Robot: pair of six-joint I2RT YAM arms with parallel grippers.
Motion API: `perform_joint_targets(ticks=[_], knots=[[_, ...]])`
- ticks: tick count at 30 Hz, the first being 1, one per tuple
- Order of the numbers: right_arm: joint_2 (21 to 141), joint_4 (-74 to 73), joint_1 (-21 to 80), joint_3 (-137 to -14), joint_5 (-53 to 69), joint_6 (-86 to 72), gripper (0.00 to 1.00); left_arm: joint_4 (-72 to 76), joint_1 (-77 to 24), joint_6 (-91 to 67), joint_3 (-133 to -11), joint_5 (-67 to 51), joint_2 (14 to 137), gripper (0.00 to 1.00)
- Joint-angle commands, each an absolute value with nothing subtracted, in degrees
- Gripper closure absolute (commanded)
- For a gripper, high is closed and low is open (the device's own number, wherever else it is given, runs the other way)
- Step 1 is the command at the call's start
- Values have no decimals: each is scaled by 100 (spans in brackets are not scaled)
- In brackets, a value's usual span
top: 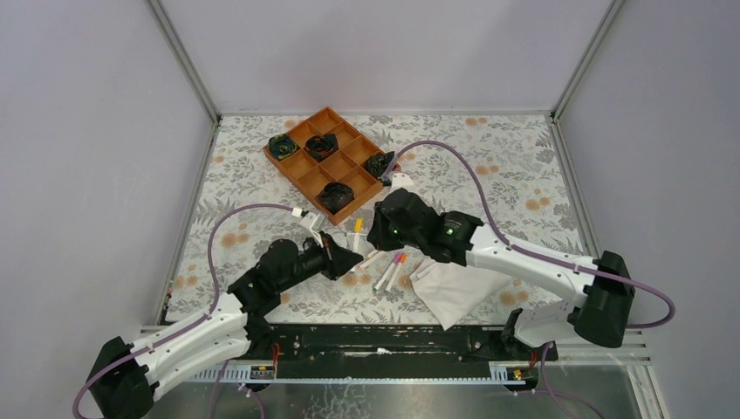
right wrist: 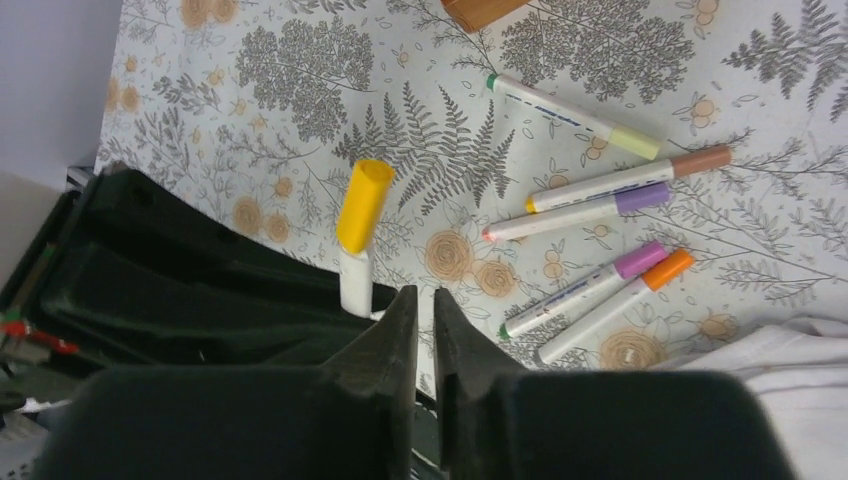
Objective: Insert the pens into the pen caps
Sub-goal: Insert the pen cap onto the pen.
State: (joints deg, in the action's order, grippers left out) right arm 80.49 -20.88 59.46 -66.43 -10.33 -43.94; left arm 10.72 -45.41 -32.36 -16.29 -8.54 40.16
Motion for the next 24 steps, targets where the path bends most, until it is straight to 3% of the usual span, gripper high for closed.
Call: perform_joint_targets(ticks=[1, 6, 11, 15, 24], knots=[[7327, -1770, 5922, -6440, -1068, -4289, 76, 1401, -4584, -3237, -1716, -740, 3882, 100], [6924, -1470, 5649, -6425, -569, -4210, 51, 1401, -4583, -3189, -1672, -842, 3745, 100], [6913, -964, 5443, -6479, 131, -4192, 39, 1479, -4585, -3082, -1651, -1118, 3554, 100], [7116, -892, 5412, -6621, 257, -4202, 35, 1512, -4590, -3026, -1644, -1293, 3413, 100], [7553, -861, 5407, -6888, 406, -4192, 38, 1584, -4580, -3006, -1633, -1448, 3365, 100]])
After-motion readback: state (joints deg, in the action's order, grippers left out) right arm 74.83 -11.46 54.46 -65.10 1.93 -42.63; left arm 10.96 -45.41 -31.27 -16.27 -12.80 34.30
